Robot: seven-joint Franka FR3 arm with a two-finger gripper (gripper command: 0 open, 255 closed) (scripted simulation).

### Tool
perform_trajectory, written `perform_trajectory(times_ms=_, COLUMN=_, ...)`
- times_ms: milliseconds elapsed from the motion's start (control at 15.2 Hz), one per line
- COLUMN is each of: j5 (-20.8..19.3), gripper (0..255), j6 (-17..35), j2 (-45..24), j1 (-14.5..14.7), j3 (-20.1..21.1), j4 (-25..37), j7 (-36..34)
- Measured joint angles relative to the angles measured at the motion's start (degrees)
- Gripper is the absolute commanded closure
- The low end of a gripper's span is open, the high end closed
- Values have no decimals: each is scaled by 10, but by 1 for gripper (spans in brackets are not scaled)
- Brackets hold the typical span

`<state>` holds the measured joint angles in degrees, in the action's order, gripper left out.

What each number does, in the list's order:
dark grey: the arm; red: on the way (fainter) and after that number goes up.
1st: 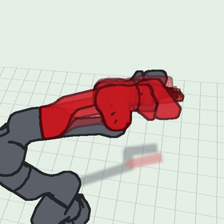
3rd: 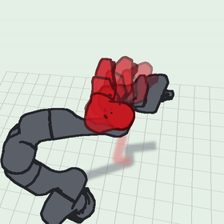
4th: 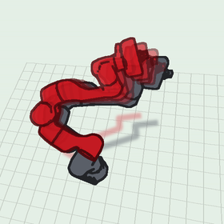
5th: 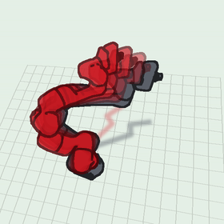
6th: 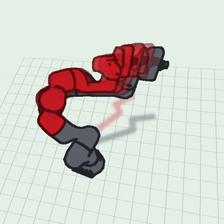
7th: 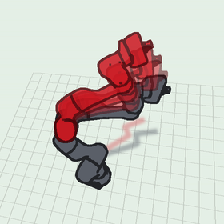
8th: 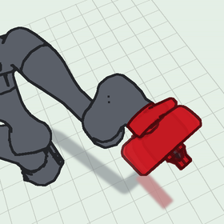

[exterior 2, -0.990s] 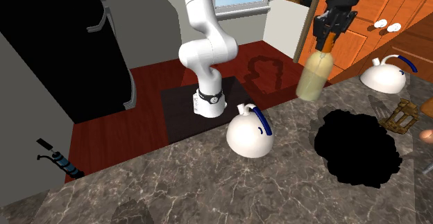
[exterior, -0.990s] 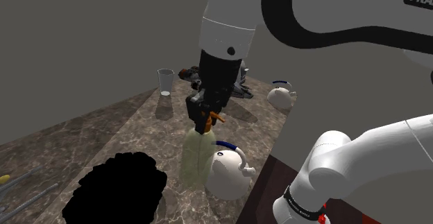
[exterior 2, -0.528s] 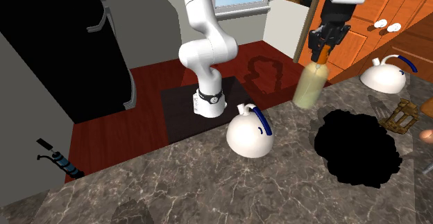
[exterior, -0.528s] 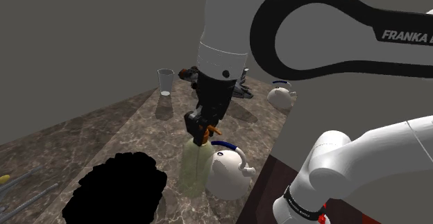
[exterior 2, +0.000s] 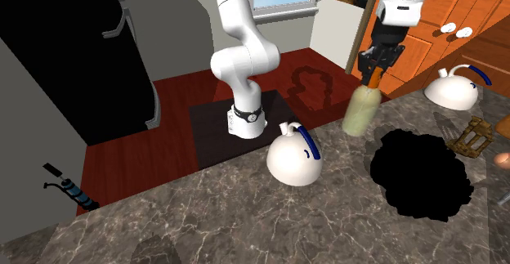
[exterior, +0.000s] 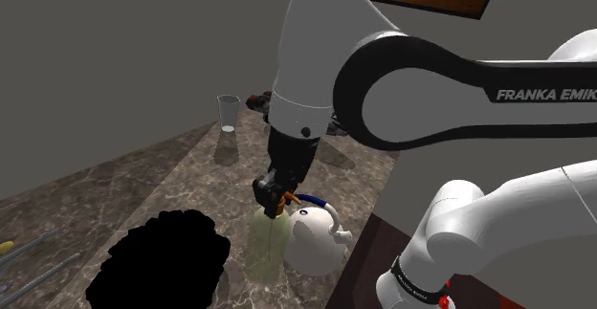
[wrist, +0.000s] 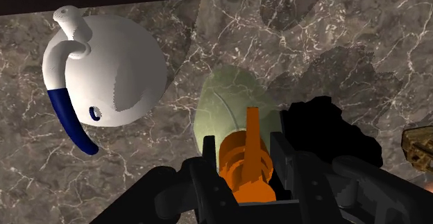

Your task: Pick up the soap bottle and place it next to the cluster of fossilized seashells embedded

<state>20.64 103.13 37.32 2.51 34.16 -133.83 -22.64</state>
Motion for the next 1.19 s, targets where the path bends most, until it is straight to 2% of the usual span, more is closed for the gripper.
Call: perform_trajectory(times_ms=1188, j5=30, gripper=255, j6=145, j2=-30, j1=5, j3=50, j4=-114, j7=5)
